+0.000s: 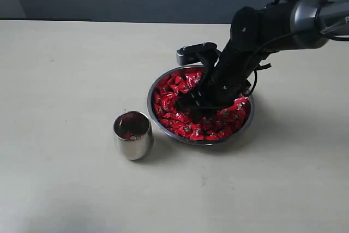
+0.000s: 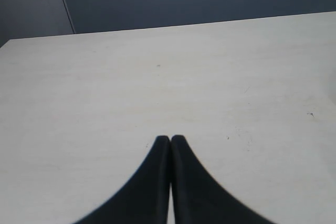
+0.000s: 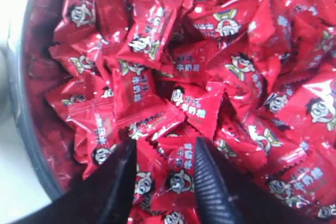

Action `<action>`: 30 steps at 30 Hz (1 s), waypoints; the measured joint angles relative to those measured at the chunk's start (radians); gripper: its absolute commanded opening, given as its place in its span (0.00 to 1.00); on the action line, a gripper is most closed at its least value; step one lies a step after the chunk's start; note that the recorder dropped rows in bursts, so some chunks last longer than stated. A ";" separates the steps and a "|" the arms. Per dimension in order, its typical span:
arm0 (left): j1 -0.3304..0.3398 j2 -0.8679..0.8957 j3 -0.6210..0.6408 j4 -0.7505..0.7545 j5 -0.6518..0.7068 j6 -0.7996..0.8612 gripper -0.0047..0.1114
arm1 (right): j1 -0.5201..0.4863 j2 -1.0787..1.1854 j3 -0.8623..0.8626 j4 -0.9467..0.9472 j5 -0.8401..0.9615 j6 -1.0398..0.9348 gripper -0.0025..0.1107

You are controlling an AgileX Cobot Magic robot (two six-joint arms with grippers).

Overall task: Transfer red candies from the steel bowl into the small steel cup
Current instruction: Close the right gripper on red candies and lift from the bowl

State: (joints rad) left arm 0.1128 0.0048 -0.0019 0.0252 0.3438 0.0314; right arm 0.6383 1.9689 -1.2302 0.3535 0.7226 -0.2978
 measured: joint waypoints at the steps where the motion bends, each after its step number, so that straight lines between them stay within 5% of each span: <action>1: 0.000 0.000 0.000 0.000 0.000 0.000 0.04 | 0.002 0.002 0.000 -0.005 -0.002 0.002 0.34; 30: 0.000 0.000 0.000 0.000 0.000 0.000 0.04 | 0.002 0.013 0.000 -0.053 -0.002 0.022 0.34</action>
State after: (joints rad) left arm 0.1128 0.0048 -0.0019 0.0252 0.3438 0.0314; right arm 0.6404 1.9818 -1.2302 0.3000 0.7207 -0.2760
